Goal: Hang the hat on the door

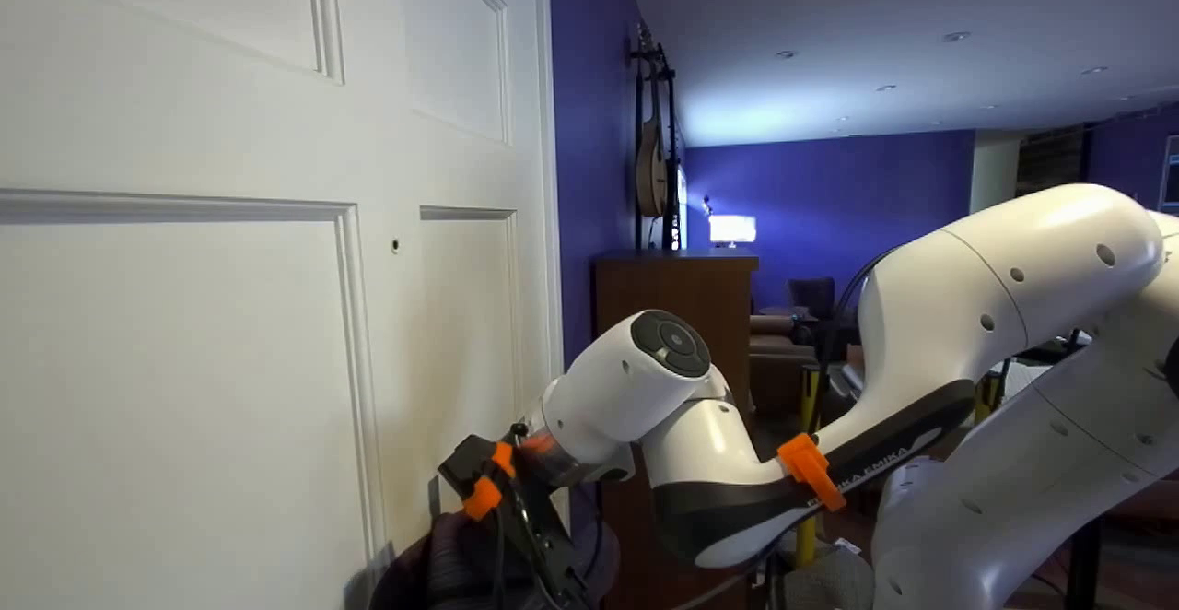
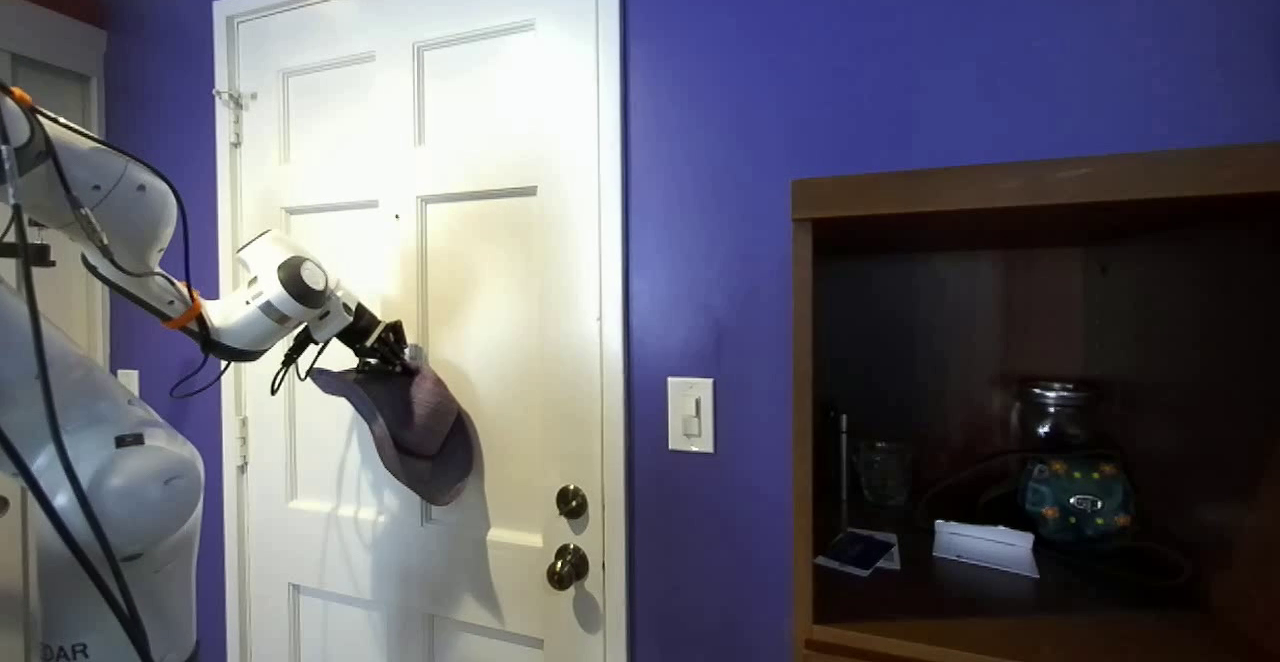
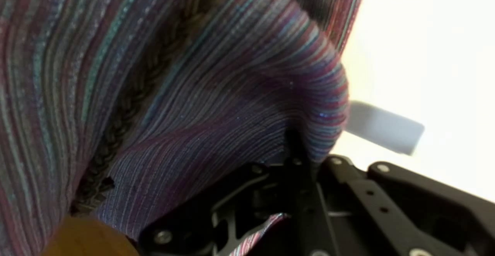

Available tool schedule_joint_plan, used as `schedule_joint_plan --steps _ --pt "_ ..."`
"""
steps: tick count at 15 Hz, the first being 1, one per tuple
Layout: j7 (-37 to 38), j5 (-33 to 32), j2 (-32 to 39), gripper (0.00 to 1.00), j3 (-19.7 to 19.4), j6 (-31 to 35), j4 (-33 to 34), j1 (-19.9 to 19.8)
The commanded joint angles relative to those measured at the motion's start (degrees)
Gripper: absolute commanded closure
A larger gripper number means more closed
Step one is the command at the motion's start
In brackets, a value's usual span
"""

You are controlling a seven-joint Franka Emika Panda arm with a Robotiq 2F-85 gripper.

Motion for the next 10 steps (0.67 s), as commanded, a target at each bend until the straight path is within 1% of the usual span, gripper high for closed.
schedule_joint_plan --steps 1,3,4,5,8,9,10 --pt "4.3 0.4 -3.6 0.99 3.5 9.9 -4.1 -4.3" --pt "5.1 2.2 -3.5 0.99 5.8 14.6 -5.0 -6.9" --pt "0.7 3.3 -2.2 0.99 3.8 9.5 -4.0 -4.3" --pt "0.4 3.7 -2.3 0.96 4.3 10.1 -4.5 -4.8" --pt "-0.3 4.3 -2.2 0.96 4.4 9.7 -4.7 -4.7" --pt "-0.3 4.3 -2.2 0.99 4.4 9.7 -4.7 -4.7" --pt "1.3 4.4 -2.9 0.99 6.0 11.4 -4.9 -6.4"
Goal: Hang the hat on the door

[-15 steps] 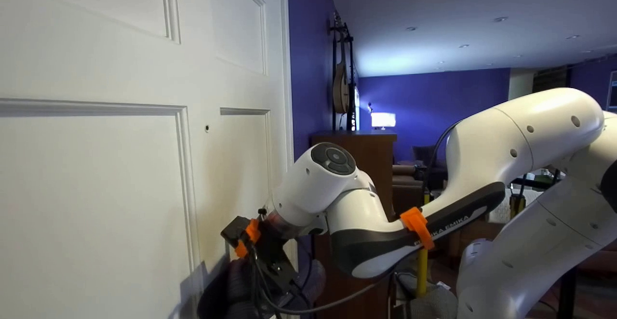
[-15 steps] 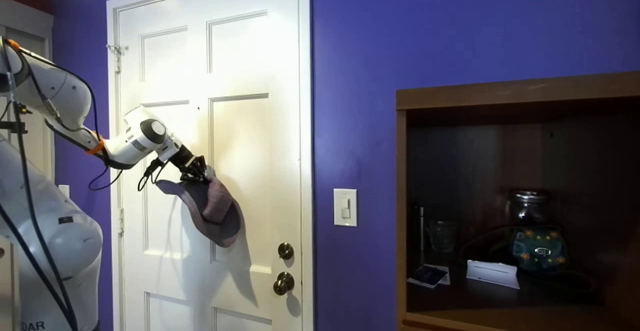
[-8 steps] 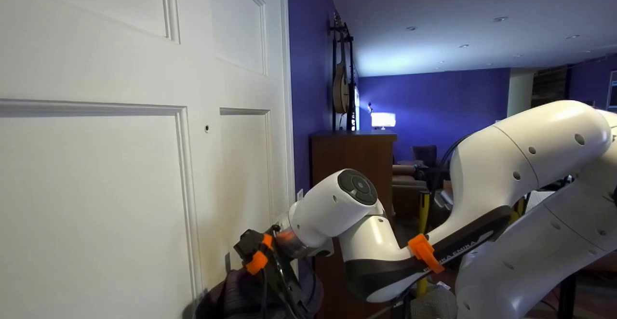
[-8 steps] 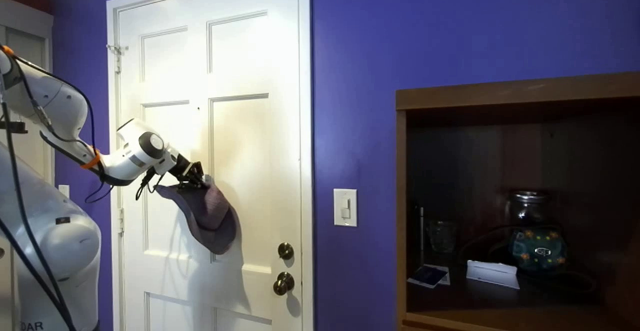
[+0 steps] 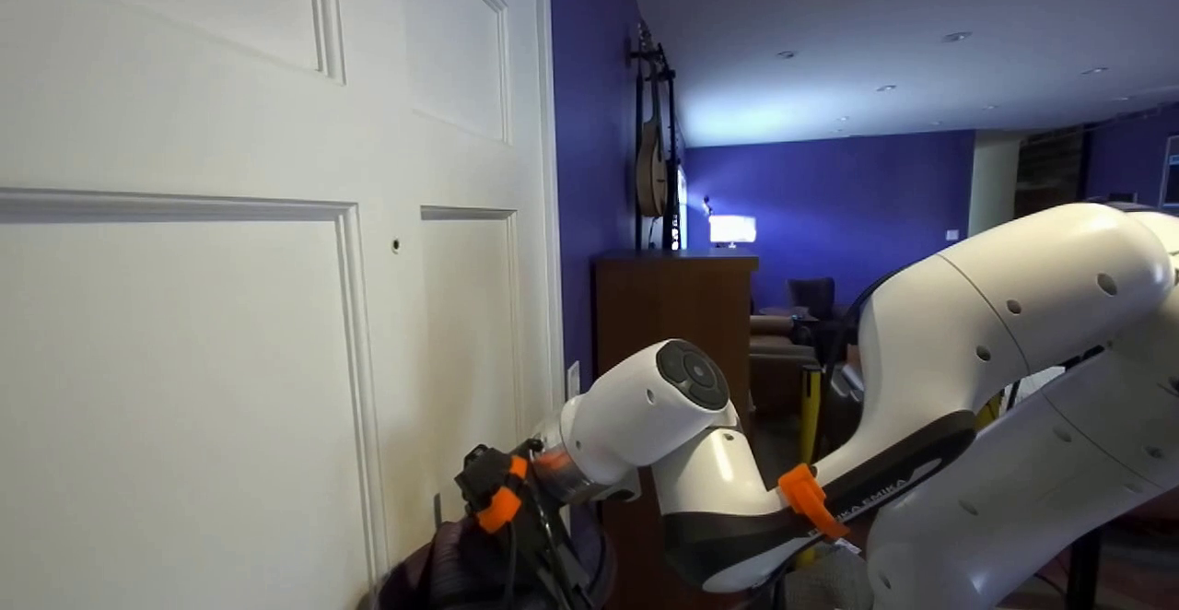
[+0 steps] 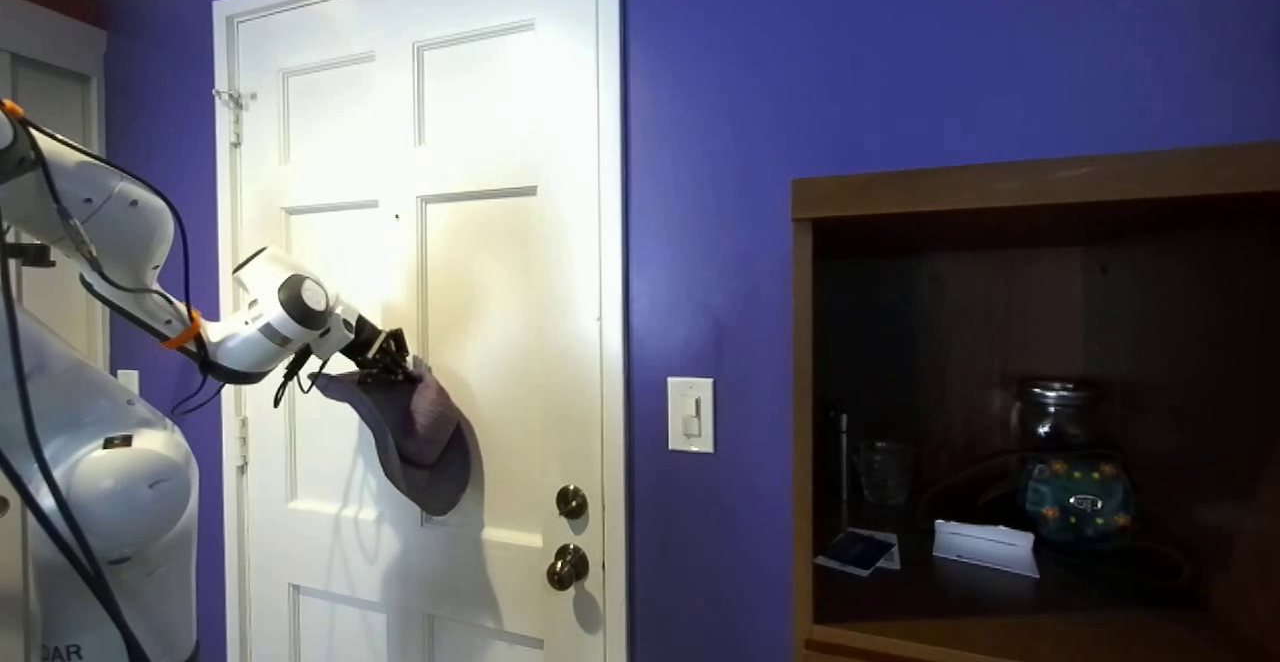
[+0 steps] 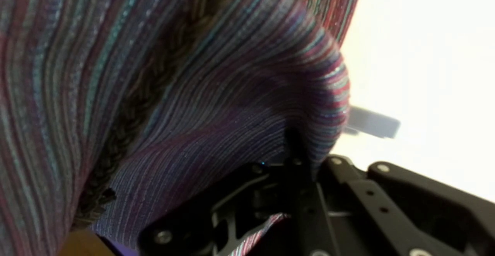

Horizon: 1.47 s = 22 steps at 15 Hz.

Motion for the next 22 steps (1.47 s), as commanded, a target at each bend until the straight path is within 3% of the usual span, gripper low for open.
schedule_joint_plan --steps 1,5,8,9,10,11,16,22 --pt "1.9 3.5 -2.3 0.99 4.0 2.3 -0.5 -3.7" --pt "8.6 8.2 -8.2 0.99 9.6 6.3 -3.2 -8.8" --pt "10.1 12.0 -7.3 0.99 11.1 8.2 -3.7 -9.4" --pt "9.8 12.7 -6.6 0.99 11.1 8.7 -3.9 -9.3" --pt "5.4 12.4 -2.5 0.99 7.8 5.9 -2.8 -5.9" --pt "5.1 12.7 -2.2 0.96 7.8 6.0 -3.0 -5.7" --pt "4.6 12.8 -1.7 0.99 7.5 5.8 -3.0 -5.2" --pt "-8.3 11.0 2.5 0.99 5.0 12.1 -3.1 -2.3"
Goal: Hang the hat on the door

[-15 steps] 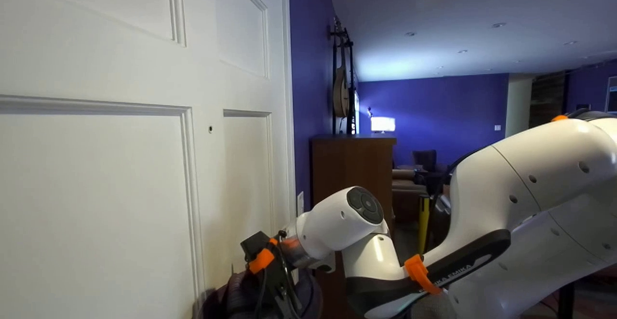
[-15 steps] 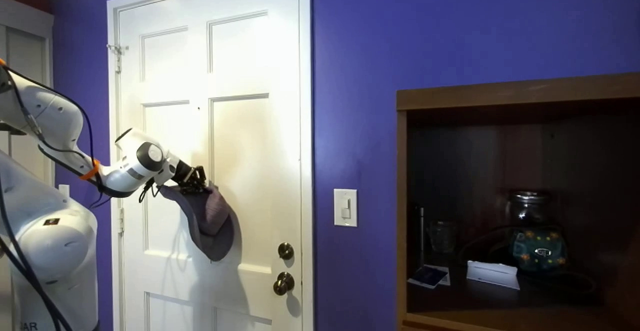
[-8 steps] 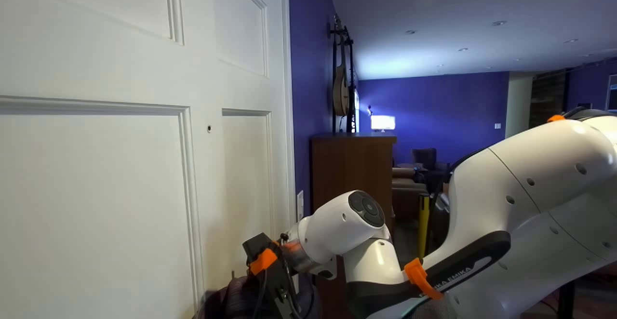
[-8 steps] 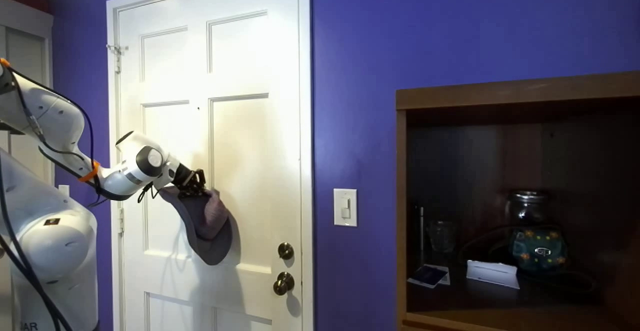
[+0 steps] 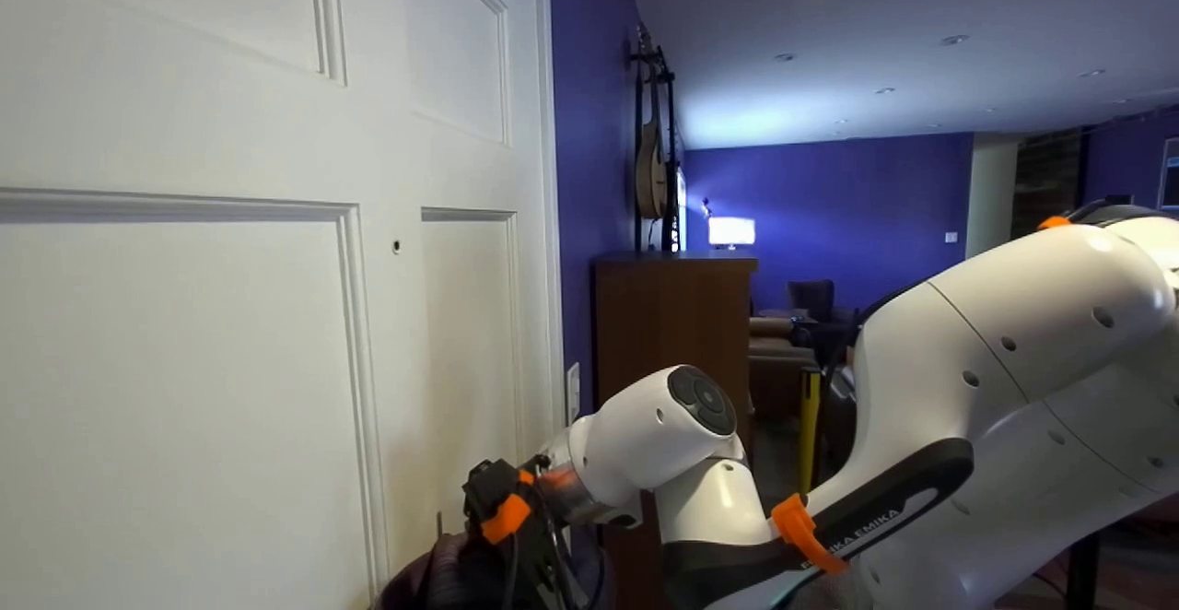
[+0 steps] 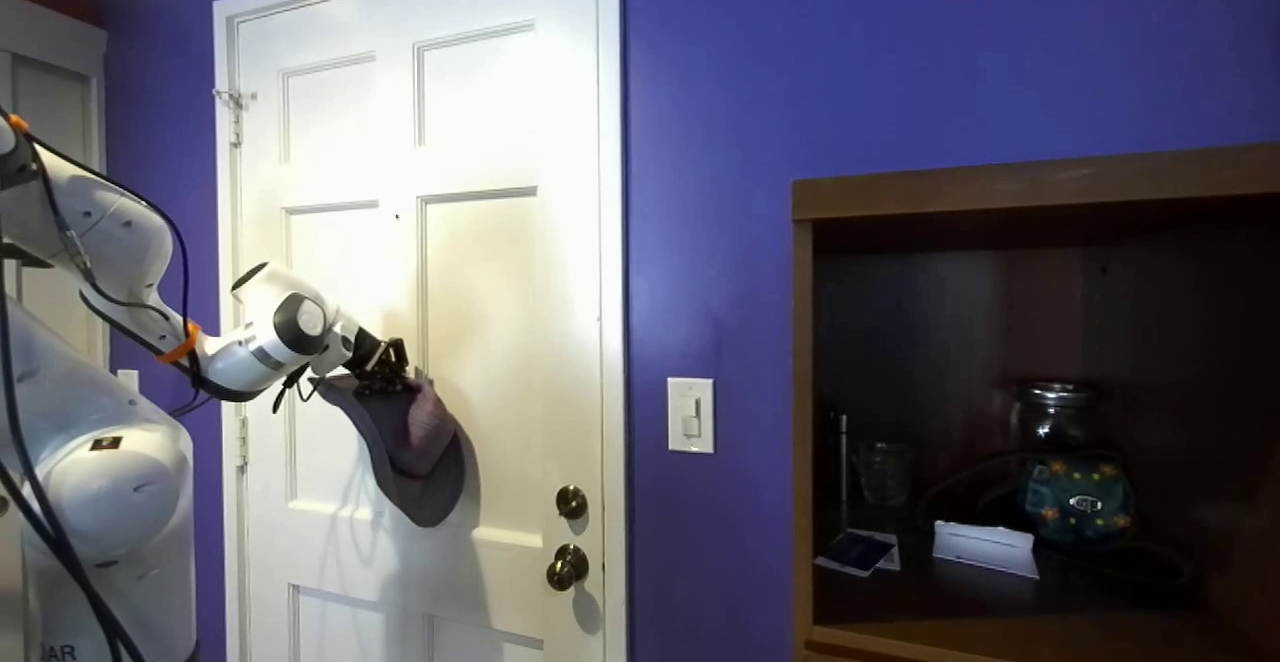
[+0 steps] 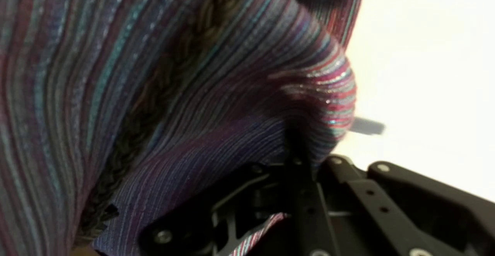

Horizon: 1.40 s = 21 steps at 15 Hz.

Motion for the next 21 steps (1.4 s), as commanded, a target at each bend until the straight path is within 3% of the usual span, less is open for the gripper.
schedule_joint_plan --steps 1,5,6,11,12,13,16,19,21 --pt "-8.7 0.6 3.1 0.99 -1.7 4.8 0.0 2.4" --pt "-18.4 0.8 6.0 0.99 -2.1 8.0 -0.2 3.7" --pt "-18.2 -2.6 7.5 0.99 -3.2 9.1 -0.3 4.5" --pt "-24.8 -5.3 12.1 0.99 -5.0 10.9 -0.1 7.2" --pt "-25.6 -5.5 12.8 0.93 -5.3 10.9 0.0 7.4" --pt "-26.3 -5.6 13.1 0.7 -5.6 10.6 0.1 7.6" --pt "-28.3 -6.0 14.2 0.6 -6.6 10.9 0.3 8.2" --pt "-29.8 -5.6 15.4 0.41 -8.8 10.2 0.7 10.8" --pt "-31.1 -5.6 17.2 0.27 -12.2 9.9 1.1 15.0"
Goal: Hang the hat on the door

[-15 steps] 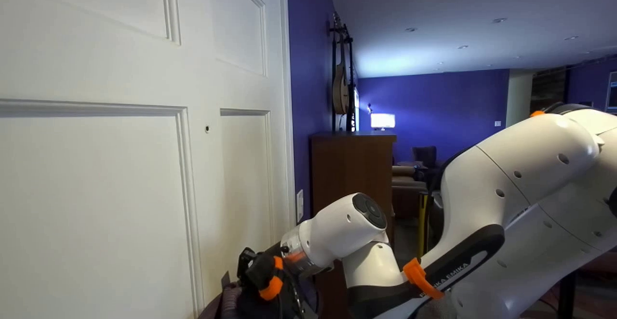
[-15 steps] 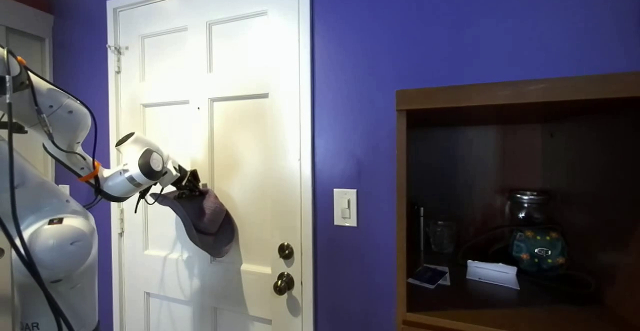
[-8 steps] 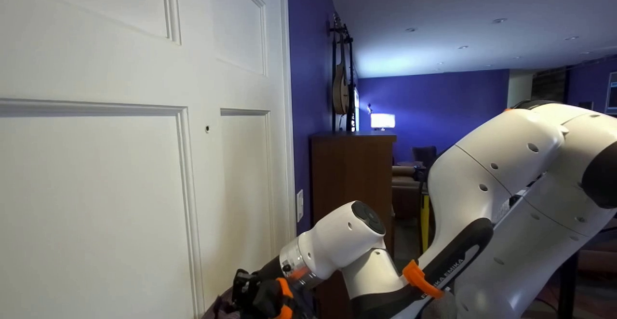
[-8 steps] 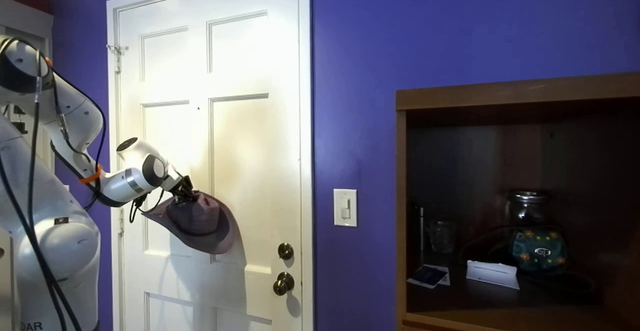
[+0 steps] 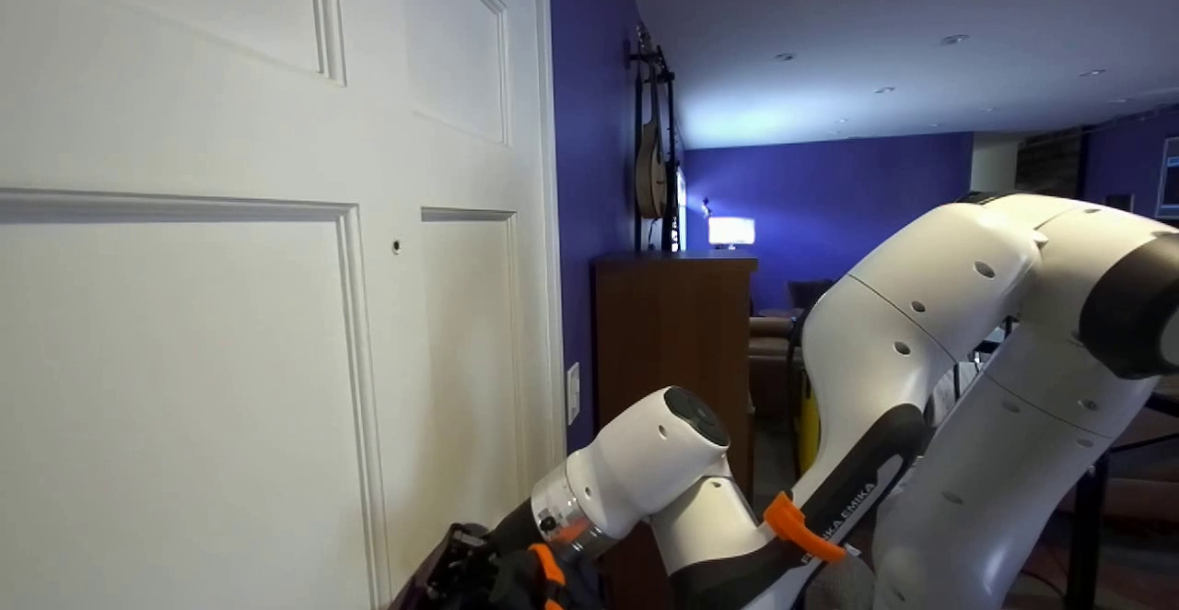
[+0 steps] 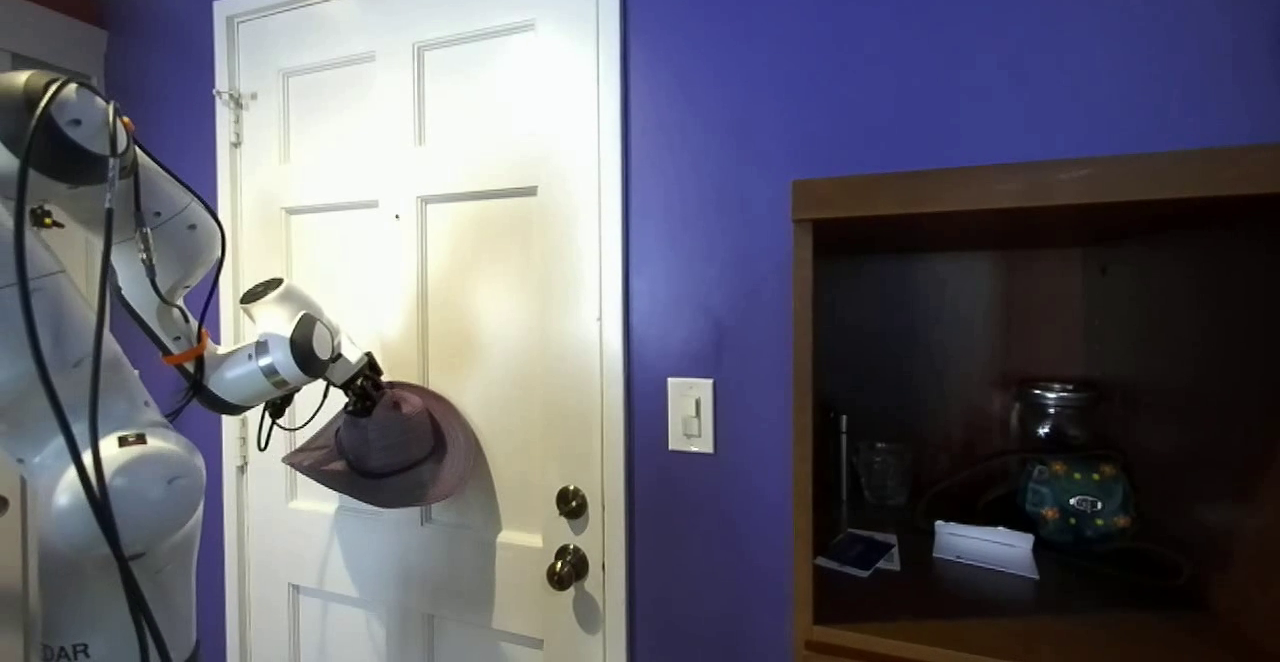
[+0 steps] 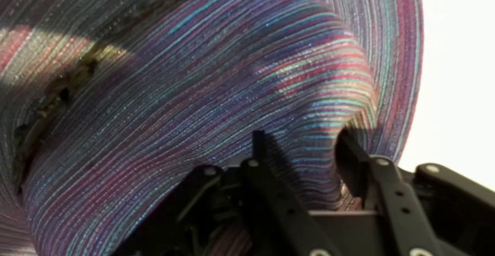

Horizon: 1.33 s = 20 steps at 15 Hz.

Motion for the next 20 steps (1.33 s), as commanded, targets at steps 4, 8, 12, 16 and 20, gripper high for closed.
schedule_joint_plan --steps 4,8,12,16,20 --pt "-10.3 6.0 8.5 0.01 -14.0 0.1 1.8 17.6" --pt "-11.4 5.9 9.3 0.0 -23.6 -1.5 1.8 27.8" --pt "-12.0 6.0 7.2 0.0 -30.6 -3.8 1.3 34.0" --pt "-13.3 6.6 3.5 0.0 -35.8 -10.5 1.2 38.3" --pt "-19.1 13.8 -0.3 0.0 -33.9 -20.7 2.0 36.7"
